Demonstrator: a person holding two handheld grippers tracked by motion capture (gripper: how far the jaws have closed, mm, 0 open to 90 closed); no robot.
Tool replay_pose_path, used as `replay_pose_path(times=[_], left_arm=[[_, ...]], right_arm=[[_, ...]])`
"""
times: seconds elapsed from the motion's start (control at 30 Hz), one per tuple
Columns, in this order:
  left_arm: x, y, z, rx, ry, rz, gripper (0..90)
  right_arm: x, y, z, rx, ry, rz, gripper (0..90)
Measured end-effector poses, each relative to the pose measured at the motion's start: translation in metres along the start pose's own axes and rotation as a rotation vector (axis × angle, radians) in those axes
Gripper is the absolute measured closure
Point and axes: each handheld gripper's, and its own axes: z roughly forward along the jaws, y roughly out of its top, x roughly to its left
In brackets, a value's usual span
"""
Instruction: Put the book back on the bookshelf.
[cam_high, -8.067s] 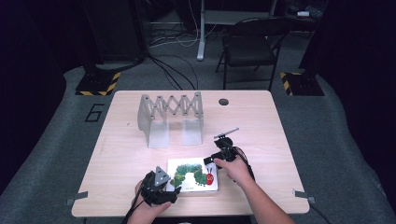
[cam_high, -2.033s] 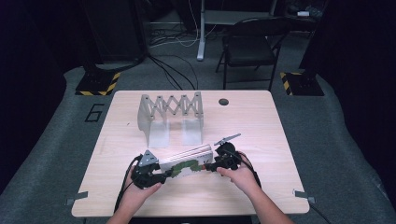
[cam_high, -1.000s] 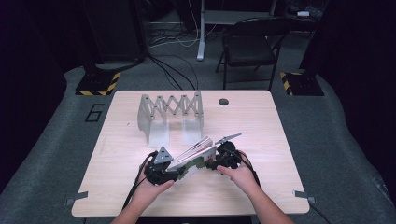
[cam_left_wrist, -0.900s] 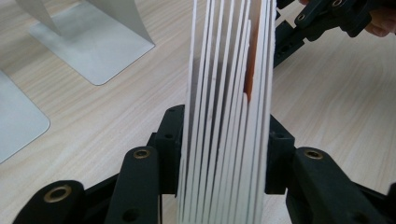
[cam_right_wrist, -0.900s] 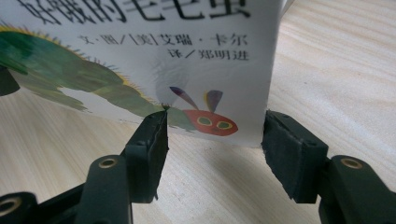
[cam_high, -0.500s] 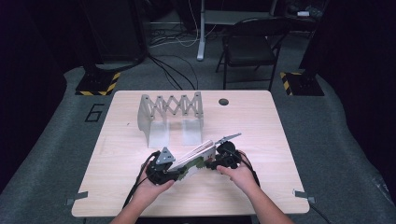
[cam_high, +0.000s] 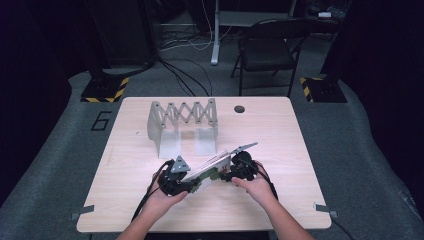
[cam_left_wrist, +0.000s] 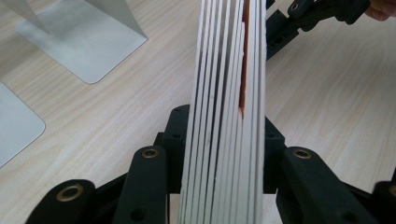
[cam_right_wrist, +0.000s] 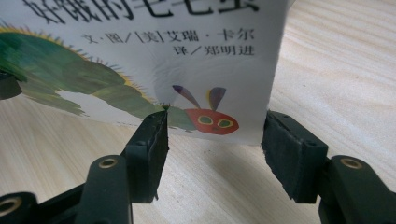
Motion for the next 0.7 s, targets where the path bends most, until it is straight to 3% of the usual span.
replay_pose_path(times=[0.7], left_arm=[[-0.0029, 0.0046, 0.0033, 0.002, -0.008, 0.011, 69.4]], right_arm=[[-0.0005, 0.0004, 0.0003, -0.002, 0.0, -0.003, 40.9]])
